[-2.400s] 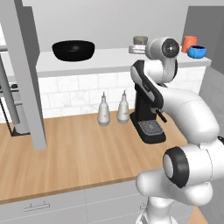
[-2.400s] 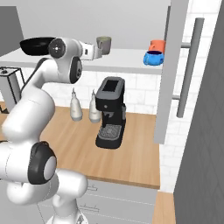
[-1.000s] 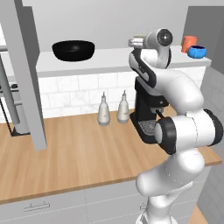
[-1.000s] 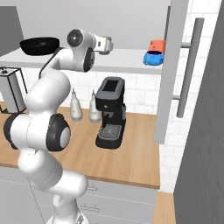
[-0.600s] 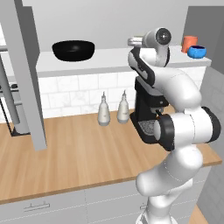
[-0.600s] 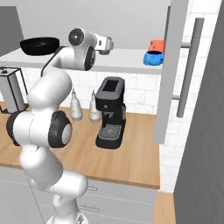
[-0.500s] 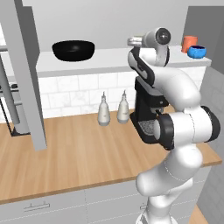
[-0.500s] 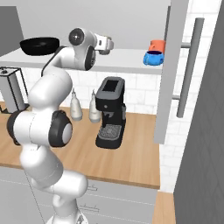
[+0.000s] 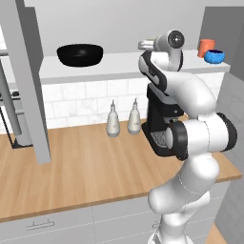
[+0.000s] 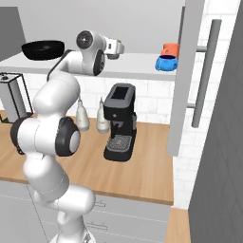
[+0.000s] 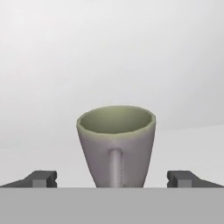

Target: Gather all objects into one cabinet and sort the glasses and bowls to opposite sides.

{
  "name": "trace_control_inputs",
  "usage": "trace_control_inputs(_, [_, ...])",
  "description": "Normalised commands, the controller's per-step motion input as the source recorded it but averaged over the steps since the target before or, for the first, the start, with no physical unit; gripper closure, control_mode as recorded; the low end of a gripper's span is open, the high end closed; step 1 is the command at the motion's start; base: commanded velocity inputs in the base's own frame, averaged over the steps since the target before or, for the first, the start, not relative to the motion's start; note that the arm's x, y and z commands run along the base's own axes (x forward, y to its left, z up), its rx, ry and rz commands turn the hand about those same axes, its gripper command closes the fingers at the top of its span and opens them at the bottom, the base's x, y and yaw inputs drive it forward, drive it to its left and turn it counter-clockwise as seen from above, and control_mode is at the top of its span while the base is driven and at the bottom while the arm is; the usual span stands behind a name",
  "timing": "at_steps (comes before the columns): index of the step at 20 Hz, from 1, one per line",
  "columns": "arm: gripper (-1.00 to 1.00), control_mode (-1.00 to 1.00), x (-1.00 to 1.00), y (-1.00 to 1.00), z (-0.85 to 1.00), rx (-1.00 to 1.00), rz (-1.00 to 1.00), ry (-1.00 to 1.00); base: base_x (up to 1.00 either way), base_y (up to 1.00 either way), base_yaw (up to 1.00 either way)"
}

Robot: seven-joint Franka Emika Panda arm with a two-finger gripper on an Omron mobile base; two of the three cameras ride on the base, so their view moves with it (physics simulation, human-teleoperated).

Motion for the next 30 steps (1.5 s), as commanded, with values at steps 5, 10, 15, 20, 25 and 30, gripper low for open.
trace_control_inputs(5, [-1.00, -1.00, 0.12, -0.02, -0.05, 0.00, 0.00, 0.00, 0.00, 0.00, 0.00])
trace_control_inputs(10, [-1.00, -1.00, 0.08, 0.00, -0.09, 0.00, 0.00, 0.00, 0.00, 0.00, 0.00])
trace_control_inputs(15, [1.00, -1.00, 0.00, -0.01, -0.08, 0.00, 0.00, 0.00, 0.00, 0.00, 0.00])
trace_control_inputs(20, [1.00, -1.00, 0.00, 0.00, 0.00, 0.00, 0.00, 0.00, 0.00, 0.00, 0.00])
trace_control_inputs(25, [1.00, -1.00, 0.00, 0.00, 0.00, 0.00, 0.00, 0.00, 0.00, 0.00, 0.00])
trace_control_inputs(30, [1.00, -1.00, -0.39, -0.14, 0.01, 0.00, 0.00, 0.00, 0.00, 0.00, 0.00])
